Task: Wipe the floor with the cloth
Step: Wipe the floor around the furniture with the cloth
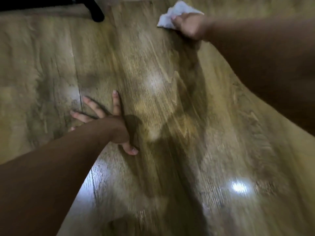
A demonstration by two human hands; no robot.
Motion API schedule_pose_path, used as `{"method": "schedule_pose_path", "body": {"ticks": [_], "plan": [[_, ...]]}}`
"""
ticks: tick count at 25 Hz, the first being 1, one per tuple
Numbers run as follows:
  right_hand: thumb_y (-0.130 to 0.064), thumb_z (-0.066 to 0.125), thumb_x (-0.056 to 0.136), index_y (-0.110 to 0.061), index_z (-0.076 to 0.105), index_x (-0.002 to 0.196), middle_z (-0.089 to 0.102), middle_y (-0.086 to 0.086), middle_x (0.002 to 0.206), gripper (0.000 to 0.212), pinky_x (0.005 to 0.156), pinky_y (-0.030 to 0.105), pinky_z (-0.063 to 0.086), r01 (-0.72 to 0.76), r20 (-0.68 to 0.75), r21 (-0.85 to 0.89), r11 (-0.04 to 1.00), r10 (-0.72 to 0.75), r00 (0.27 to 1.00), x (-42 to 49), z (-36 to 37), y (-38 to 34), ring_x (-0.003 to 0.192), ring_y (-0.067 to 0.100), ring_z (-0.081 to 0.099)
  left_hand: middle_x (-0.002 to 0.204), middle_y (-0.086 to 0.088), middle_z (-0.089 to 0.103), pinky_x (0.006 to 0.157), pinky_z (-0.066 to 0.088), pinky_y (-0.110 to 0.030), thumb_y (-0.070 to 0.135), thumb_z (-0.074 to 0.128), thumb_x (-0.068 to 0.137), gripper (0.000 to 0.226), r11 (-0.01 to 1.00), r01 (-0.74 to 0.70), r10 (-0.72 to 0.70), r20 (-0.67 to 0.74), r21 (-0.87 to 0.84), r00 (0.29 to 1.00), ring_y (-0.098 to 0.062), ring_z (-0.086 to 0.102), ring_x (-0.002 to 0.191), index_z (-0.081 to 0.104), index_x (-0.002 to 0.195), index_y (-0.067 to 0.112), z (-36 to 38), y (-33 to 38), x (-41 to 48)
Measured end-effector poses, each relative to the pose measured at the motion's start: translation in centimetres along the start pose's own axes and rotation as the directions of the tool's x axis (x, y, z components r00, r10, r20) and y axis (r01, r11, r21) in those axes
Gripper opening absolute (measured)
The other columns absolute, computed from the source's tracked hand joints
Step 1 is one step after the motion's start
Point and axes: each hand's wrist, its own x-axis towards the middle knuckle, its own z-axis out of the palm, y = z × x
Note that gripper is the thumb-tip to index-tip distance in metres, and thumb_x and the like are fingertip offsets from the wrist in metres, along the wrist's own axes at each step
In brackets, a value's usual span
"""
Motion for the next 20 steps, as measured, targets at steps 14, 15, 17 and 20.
{"method": "schedule_pose_path", "body": {"ticks": [14,15,17,20], "plan": [[-0.073,0.030,0.087,-0.012,0.053,0.136,0.012,-0.002,0.161,0.081,0.120,0.037,0.008,0.042,0.131,-0.011,0.999,-0.040,0.991,-40.7,14.1,6.5,0.149,0.009,-0.007,0.115,-0.026,-0.070,0.102,0.002,-0.081,0.039,0.099,0.041,0.176,0.991,-0.065,0.076,0.101,-0.117,0.992,-0.065,-0.042,0.123,-0.062,0.113,0.045,0.1,-0.7,1.4],[-0.076,0.016,0.090,-0.021,0.035,0.148,0.009,0.004,0.163,0.082,0.121,0.043,0.006,0.066,0.111,-0.024,0.998,-0.063,0.992,-35.6,11.8,7.3,0.150,0.015,-0.010,0.114,-0.026,-0.071,0.102,0.002,-0.081,0.038,0.099,0.041,0.176,0.990,-0.052,0.067,0.111,-0.133,0.992,-0.065,-0.043,0.122,-0.062,0.114,0.045,0.0,-0.8,1.5],[-0.076,0.010,0.087,-0.034,0.016,0.153,0.003,0.007,0.164,0.078,0.120,0.052,0.005,0.006,-0.013,-0.031,0.999,-0.007,1.000,-24.5,6.8,6.9,0.150,0.028,-0.006,0.115,-0.026,-0.070,0.102,0.001,-0.081,0.038,0.099,0.043,0.176,0.988,-0.041,0.058,0.112,-0.149,0.992,-0.065,-0.043,0.123,-0.061,0.115,0.045,-0.1,-0.8,1.0],[-0.063,0.022,0.096,-0.038,0.028,0.148,0.018,0.007,0.161,0.058,0.119,0.052,0.015,-0.014,-0.151,-0.106,0.994,-0.003,0.988,-7.9,1.9,5.2,0.148,0.034,0.012,0.119,-0.026,-0.068,0.104,0.003,-0.081,0.039,0.099,0.044,0.175,0.991,-0.069,0.078,0.079,-0.114,0.994,-0.066,-0.041,0.123,-0.061,0.112,0.046,0.2,-1.0,1.3]]}}
